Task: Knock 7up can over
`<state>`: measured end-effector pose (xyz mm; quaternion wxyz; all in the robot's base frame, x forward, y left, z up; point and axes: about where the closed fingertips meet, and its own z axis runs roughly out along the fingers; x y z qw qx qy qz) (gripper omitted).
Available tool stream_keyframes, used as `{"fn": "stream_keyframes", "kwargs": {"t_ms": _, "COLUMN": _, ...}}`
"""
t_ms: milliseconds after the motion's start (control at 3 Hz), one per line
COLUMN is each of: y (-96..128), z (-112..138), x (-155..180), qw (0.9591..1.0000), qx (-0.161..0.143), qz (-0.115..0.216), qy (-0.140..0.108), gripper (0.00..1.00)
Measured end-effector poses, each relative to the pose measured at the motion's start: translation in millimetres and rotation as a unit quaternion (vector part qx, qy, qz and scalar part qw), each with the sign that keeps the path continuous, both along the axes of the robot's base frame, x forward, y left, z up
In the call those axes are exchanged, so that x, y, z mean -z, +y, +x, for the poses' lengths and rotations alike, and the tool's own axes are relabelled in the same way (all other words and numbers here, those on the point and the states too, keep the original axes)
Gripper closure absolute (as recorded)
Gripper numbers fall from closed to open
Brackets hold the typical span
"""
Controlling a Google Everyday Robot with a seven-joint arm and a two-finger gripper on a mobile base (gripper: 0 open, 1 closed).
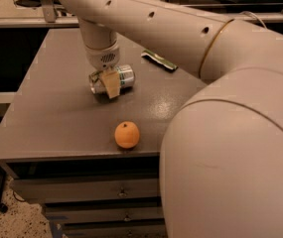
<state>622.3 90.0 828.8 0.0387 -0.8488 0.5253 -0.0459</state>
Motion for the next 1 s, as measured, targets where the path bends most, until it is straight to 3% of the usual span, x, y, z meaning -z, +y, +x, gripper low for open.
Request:
{"fn": "stream_keyframes", "kwargs": {"t_ms": 667, "y": -5.4, "z": -2.9, "x": 3.3, "qw": 0.9998, "qx": -0.007, "qz": -0.019, "qy": 0.007, "gripper": 0.13}}
{"fn": "stream_keyframes", "kwargs": {"t_ms": 1000, "y": -5.5, "z": -2.9, "x": 2.4, "qw": 0.9998, "qx": -0.007, "qz": -0.019, "qy": 0.007, "gripper": 0.00}}
